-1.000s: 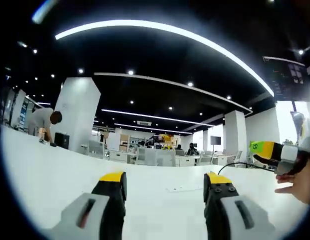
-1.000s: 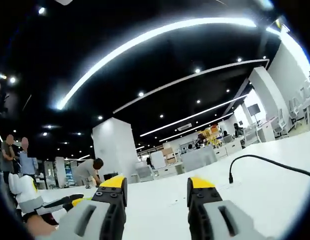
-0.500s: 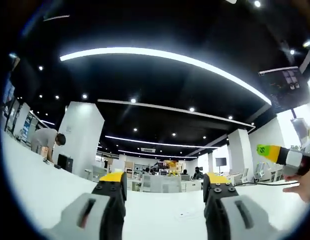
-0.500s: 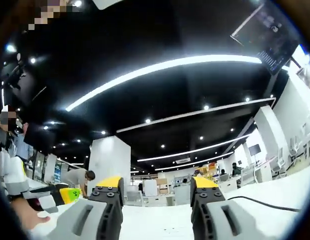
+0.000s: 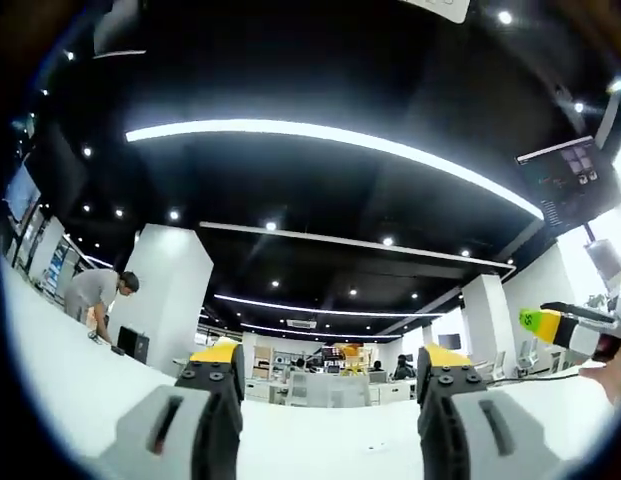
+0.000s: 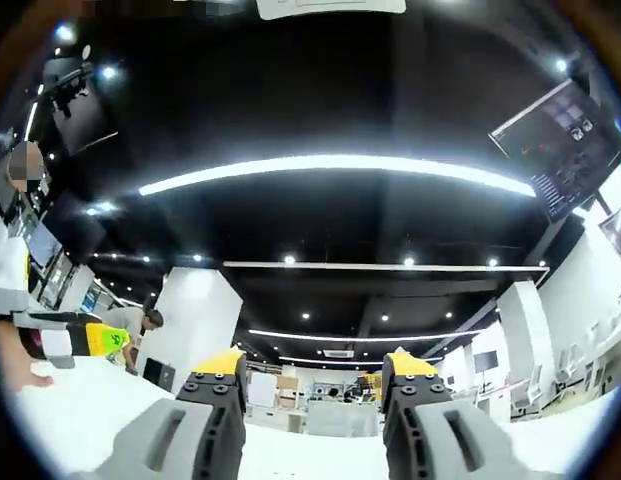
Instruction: Find the data cable on the table. Grasp the USB connector end of the cable and insert it into the USB port on the table
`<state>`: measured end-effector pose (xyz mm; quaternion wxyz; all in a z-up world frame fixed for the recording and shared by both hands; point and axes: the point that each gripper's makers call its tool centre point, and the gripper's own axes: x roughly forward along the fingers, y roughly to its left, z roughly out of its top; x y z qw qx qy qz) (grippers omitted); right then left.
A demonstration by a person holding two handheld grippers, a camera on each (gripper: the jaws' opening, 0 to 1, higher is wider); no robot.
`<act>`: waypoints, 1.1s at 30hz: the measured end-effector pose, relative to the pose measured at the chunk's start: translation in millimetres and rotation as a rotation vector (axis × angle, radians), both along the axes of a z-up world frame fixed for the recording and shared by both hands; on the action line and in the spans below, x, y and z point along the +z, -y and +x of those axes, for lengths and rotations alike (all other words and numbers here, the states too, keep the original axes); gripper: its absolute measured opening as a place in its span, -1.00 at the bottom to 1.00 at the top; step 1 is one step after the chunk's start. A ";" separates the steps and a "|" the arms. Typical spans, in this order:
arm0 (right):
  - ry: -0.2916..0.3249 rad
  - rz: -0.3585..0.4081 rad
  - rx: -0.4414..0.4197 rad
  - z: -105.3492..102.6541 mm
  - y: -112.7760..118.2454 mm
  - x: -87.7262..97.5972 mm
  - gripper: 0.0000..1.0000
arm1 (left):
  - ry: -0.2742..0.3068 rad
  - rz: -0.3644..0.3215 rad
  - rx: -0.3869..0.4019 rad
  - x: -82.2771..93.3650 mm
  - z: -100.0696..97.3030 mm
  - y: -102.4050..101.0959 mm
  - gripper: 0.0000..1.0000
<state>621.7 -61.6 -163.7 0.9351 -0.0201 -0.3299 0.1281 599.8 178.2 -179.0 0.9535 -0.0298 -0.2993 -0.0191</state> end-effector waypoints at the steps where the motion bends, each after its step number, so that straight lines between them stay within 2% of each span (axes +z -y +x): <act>1: -0.001 0.002 -0.004 0.8 1.0 -0.4 0.05 | 0.000 -0.006 -0.004 -0.6 0.2 0.0 0.40; 5: 0.003 -0.006 -0.018 2.1 3.1 -1.7 0.00 | 0.012 0.005 -0.005 -0.2 -0.7 3.1 0.40; 9: 0.010 0.019 0.020 -1.0 0.5 -0.7 -0.01 | 0.018 0.006 -0.006 0.8 -1.2 3.5 0.40; 22: -0.002 0.025 0.067 -2.0 -8.1 -3.8 -0.09 | -0.010 0.006 0.000 -3.7 2.7 2.9 0.38; 33: -0.004 -0.004 0.096 -6.1 -19.9 -6.4 -0.18 | -0.023 0.010 0.012 -4.0 1.7 3.6 0.37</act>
